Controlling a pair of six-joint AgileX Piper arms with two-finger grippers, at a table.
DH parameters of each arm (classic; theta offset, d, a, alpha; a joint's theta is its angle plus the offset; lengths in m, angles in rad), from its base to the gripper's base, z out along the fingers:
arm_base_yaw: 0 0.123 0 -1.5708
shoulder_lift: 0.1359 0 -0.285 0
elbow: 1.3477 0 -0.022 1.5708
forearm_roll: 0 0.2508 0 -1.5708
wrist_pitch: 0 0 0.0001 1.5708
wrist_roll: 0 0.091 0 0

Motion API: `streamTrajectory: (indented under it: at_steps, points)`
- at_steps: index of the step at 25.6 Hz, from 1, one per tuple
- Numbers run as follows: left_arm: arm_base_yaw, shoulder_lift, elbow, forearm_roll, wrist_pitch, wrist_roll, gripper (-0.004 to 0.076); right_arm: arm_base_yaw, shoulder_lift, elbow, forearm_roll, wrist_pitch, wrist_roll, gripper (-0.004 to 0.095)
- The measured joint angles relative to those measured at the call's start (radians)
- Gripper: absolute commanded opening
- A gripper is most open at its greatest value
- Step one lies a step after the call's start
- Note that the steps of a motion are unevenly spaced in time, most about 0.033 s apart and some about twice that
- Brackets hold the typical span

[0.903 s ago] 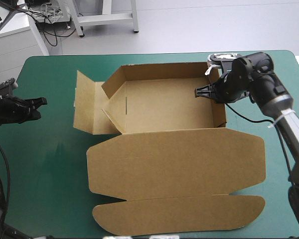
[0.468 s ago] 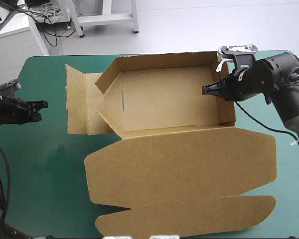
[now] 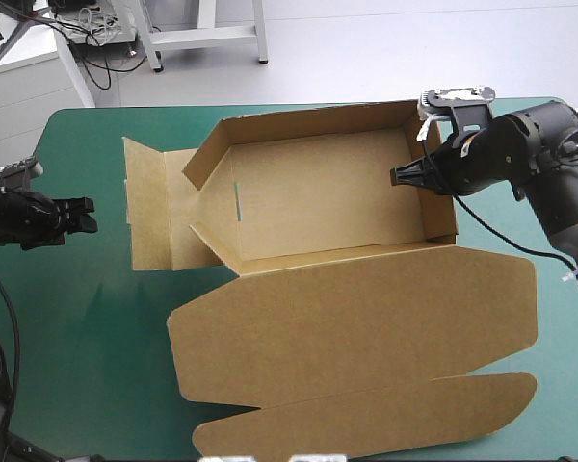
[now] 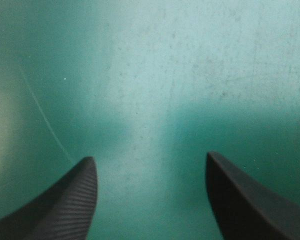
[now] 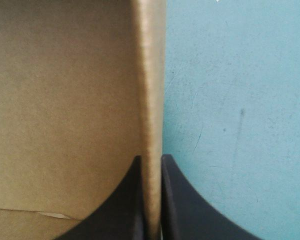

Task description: Fold the box

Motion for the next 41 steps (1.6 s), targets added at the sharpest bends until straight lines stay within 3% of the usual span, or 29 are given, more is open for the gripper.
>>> streamTrajectory:
  at_steps: [7, 15, 24, 28, 41]
  points:
    - [0.0, 0.0, 0.0, -0.036, 0.038, 0.021, 0.0532, 0.0, 0.0, 0.0, 0.042, 0.0, -0.025, -0.0015]
    - [-0.065, 0.029, 0.0, -0.307, 0.065, 0.141, 0.0496, 0.0, 0.0, 0.0, 0.064, -0.038, -0.052, -0.0015]
    - [-0.236, 0.059, 0.0, -0.393, 0.079, 0.244, 0.049, -0.004, 0.013, 0.0, 0.07, -0.117, -0.051, -0.0015]
    - [-0.242, 0.059, 0.0, -0.523, 0.105, 0.316, 0.049, -0.063, 0.044, 0.0, 0.141, -0.131, -0.044, -0.0015]
    - [-0.263, -0.02, 0.0, -0.743, 0.103, 0.385, 0.0489, -0.105, 0.067, 0.0, 0.142, -0.135, -0.044, -0.0014]
